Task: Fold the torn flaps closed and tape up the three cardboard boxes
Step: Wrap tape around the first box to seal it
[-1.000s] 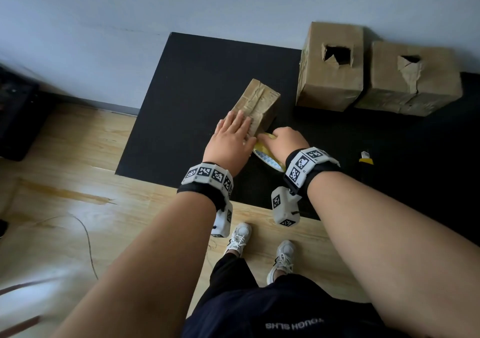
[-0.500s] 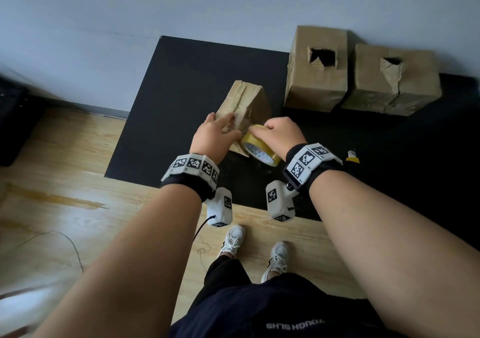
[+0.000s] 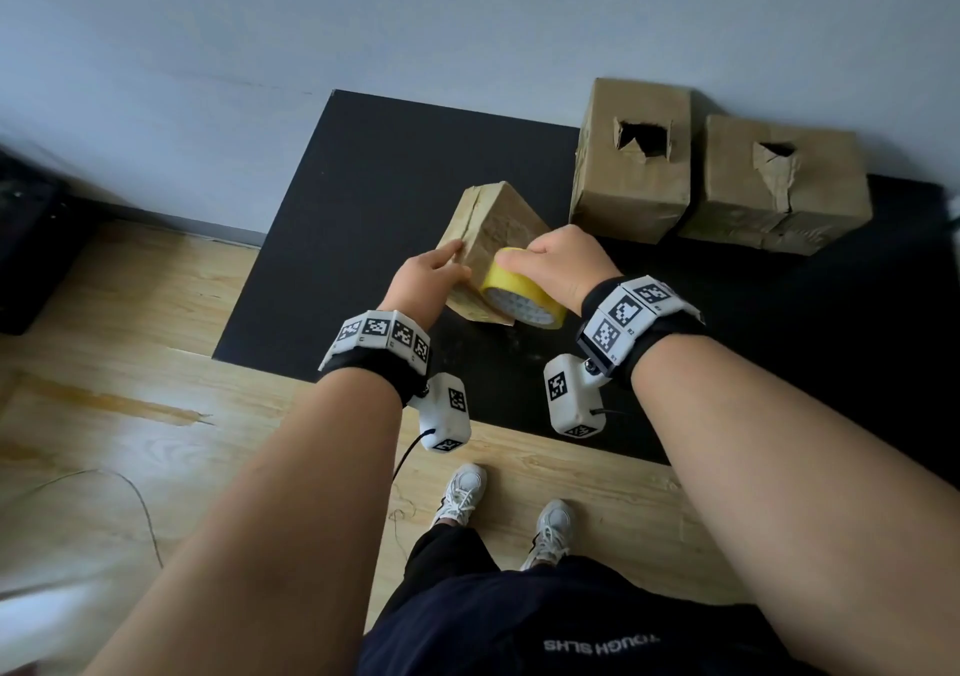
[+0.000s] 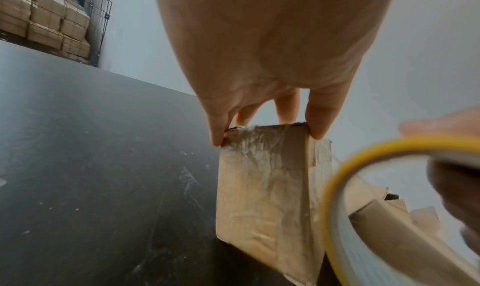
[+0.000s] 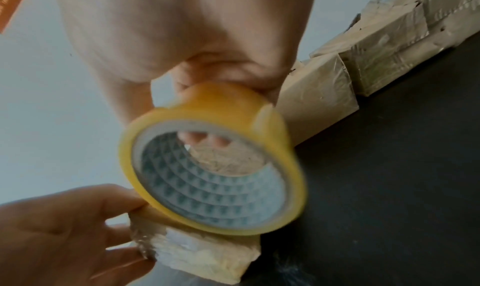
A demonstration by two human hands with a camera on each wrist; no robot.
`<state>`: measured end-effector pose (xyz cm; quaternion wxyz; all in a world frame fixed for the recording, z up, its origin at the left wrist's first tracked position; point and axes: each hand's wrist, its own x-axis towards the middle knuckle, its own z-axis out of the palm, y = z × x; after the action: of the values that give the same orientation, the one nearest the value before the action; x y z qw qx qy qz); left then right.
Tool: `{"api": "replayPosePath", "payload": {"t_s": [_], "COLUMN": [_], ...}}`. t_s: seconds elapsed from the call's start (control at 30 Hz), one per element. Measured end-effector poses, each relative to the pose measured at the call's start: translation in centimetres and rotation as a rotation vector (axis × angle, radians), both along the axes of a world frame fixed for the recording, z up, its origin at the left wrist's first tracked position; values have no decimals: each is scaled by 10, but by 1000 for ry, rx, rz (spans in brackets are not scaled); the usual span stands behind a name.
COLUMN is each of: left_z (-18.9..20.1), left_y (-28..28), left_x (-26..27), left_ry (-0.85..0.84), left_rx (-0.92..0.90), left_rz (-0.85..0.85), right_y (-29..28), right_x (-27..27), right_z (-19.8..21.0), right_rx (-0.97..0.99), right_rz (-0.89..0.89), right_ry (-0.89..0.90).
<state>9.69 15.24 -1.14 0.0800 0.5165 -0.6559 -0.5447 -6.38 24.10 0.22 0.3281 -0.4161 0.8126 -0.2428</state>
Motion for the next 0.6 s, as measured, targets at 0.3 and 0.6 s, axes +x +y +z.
{"api": "replayPosePath", "payload": {"t_s": [0.3, 0.6], "left_z": [-3, -8], "left_y": [2, -7], "left_x": [-4, -1], "left_ry": [7, 19], "left_rx": [-27, -70], "left_rz": [2, 11], "right_y": [25, 17], "right_x": [-14, -15], "right_z": [-26, -32], "right_rx": [143, 261], "right_rz": [-44, 41], "right_ry": [23, 300]}}
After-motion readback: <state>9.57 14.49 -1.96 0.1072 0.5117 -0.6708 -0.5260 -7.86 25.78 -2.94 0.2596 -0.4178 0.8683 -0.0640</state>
